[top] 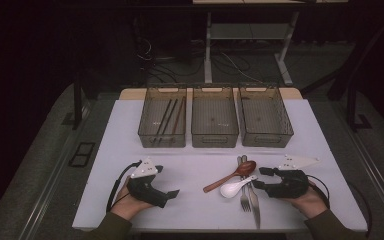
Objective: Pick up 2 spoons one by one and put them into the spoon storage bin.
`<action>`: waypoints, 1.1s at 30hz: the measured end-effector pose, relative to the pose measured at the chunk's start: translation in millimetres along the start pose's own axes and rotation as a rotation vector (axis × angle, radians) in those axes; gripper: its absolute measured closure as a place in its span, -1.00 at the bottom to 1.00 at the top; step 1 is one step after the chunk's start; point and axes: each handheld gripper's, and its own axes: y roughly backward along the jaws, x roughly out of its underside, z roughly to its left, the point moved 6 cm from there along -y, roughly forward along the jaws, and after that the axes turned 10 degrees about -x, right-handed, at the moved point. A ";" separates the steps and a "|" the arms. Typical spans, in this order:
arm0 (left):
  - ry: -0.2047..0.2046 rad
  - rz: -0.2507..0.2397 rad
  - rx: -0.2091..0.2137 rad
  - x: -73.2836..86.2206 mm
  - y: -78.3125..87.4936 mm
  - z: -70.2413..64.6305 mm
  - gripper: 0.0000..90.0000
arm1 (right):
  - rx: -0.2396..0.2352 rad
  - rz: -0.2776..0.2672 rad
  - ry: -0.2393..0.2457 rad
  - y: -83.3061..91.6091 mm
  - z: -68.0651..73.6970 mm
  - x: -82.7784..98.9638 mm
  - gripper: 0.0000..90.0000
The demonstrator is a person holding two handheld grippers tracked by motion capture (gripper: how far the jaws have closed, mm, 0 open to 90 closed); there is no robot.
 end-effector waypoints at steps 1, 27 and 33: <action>0.000 0.003 0.002 0.4 -0.4 -0.2 -1.00 | -0.011 0.002 0.000 -2.1 1.4 -1.7 0.12; -0.015 0.019 0.027 3.2 -3.8 -2.6 -1.00 | -0.136 0.103 0.073 -63.6 10.7 -24.9 0.99; -0.015 0.018 0.031 3.0 -4.1 -2.9 -1.00 | -0.143 0.134 0.092 -73.7 13.3 -24.0 0.99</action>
